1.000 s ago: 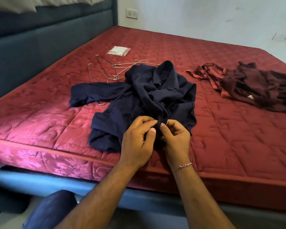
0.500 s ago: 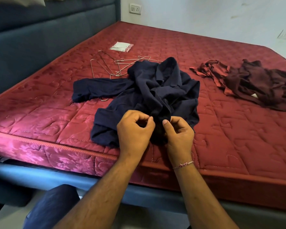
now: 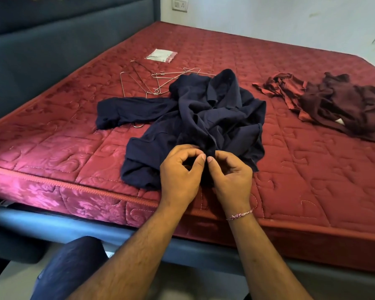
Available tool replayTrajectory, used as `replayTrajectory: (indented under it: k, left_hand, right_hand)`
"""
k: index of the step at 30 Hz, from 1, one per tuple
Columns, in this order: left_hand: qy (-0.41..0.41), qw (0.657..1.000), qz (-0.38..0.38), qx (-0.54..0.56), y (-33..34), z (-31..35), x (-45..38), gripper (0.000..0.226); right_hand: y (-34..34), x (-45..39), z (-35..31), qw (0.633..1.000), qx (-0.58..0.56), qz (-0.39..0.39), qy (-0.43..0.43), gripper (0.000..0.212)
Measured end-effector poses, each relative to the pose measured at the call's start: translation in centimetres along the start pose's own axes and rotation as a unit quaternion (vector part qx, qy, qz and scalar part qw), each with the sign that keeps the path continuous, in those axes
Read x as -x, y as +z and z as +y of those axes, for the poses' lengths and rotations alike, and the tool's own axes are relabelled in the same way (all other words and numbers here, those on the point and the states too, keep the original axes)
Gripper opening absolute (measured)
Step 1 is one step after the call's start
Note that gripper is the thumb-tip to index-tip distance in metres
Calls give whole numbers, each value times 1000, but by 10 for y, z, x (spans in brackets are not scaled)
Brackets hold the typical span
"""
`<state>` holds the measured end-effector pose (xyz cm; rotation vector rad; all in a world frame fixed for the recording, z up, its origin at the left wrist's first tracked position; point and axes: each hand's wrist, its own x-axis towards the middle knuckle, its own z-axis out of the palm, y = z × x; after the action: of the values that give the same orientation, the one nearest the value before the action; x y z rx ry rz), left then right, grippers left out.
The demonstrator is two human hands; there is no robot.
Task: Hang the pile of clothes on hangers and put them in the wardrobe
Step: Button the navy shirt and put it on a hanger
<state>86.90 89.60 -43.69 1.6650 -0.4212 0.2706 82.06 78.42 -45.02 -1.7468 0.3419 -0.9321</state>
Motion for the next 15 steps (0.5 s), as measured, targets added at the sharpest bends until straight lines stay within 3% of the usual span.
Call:
replayTrajectory:
  k: [8,15]
  left_hand:
    - [-29,999,31,2,2,1,-2,8]
    - [-64,996,-50,23,1,-11,-8,6]
  right_hand:
    - [0,3,3,1000,4,-5,-14,29]
    - [2,2,2,998,5,-27,-59,22]
